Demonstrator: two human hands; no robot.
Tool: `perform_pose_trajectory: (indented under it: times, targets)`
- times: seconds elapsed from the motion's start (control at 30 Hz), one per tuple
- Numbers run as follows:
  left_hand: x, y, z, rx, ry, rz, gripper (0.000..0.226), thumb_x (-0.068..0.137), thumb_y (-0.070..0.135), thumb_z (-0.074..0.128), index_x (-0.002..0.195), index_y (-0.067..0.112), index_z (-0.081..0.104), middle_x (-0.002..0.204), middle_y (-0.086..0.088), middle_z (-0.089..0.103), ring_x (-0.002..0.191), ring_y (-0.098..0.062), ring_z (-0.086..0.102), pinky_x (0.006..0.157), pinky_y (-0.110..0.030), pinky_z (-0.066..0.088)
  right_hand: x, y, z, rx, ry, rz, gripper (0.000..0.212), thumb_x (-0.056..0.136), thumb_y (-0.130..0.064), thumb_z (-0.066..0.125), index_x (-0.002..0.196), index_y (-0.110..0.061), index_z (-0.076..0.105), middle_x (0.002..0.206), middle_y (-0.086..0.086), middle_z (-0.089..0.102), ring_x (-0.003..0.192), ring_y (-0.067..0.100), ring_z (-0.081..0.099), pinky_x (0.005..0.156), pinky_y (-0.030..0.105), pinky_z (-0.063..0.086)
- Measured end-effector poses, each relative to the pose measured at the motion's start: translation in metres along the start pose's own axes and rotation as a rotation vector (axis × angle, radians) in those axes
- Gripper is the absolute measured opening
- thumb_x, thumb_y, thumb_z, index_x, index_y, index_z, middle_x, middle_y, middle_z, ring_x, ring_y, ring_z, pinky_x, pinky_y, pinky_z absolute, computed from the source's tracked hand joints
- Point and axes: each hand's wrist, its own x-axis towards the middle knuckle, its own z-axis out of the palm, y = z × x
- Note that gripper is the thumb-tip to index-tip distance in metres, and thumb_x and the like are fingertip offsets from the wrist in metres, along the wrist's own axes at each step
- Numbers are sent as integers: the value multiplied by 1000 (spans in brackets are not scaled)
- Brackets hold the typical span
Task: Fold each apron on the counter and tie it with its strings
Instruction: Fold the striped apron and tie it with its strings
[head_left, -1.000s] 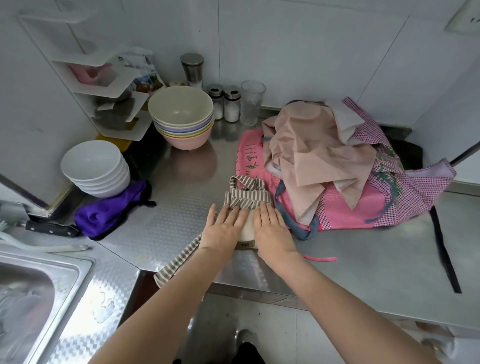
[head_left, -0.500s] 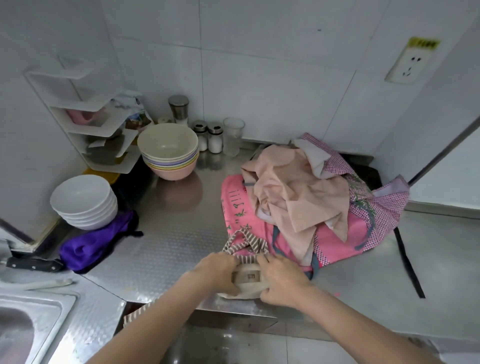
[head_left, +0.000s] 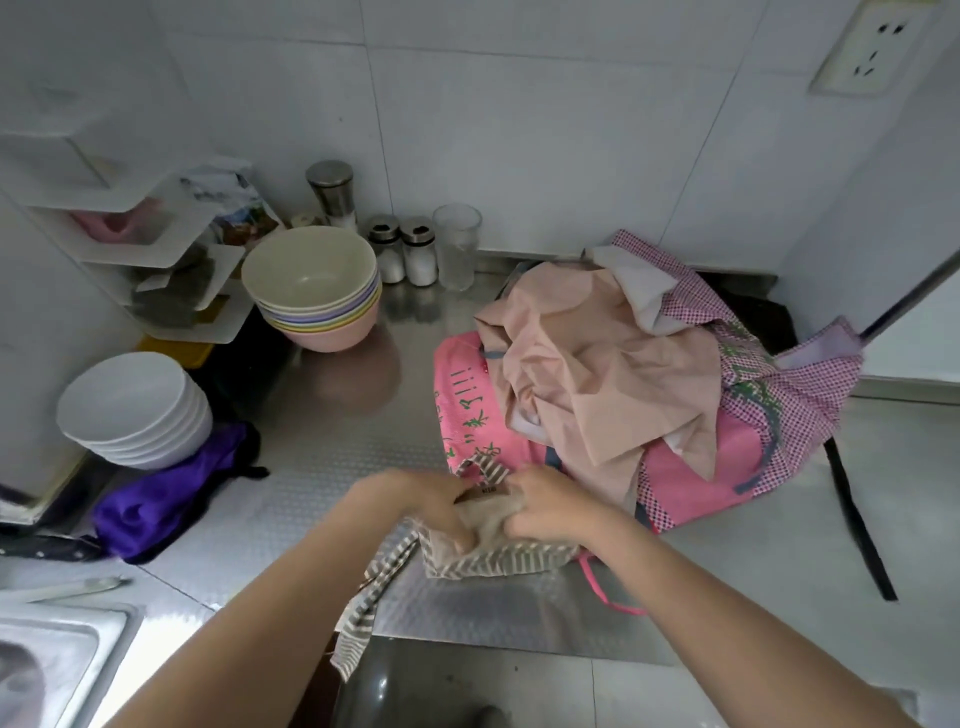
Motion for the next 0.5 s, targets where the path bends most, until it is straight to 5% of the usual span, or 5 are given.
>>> perform_pose_trajectory:
  times: [0.17,0.37,0.43,0.5]
  targets:
    - [17,-5,-13,5,-70,51,64,76,25,73,133,16,45,127,-7,57,116,-23,54,100,-32,44,9,7,-4,42,-36,-15,21,60,-31,57,60,-20,39,99,4,39,96,20,47,74,24,32]
    - [37,-9,-26,157,-112,75,73,69,44,78,131,19,49,127,-3,57,117,-26,53,103,-35,41,-1,7,-9,-127,87,-76,42,77,-34,47,112,-11,53,124,8,42,123,25,39,101,36,37]
    - [34,-5,-27,172,-107,89,78,72,42,76,138,16,42,133,-3,52,122,-24,48,106,-31,37,-4,4,-6,-317,330,-125,48,72,-36,33,103,-10,60,109,11,59,105,27,57,87,35,50]
    - [32,0,-26,153,-136,91,82,68,48,77,136,14,44,133,-6,53,118,-23,50,105,-31,38,-11,7,3,-340,447,-71,40,63,-38,35,75,-14,65,72,6,65,66,25,65,56,28,53]
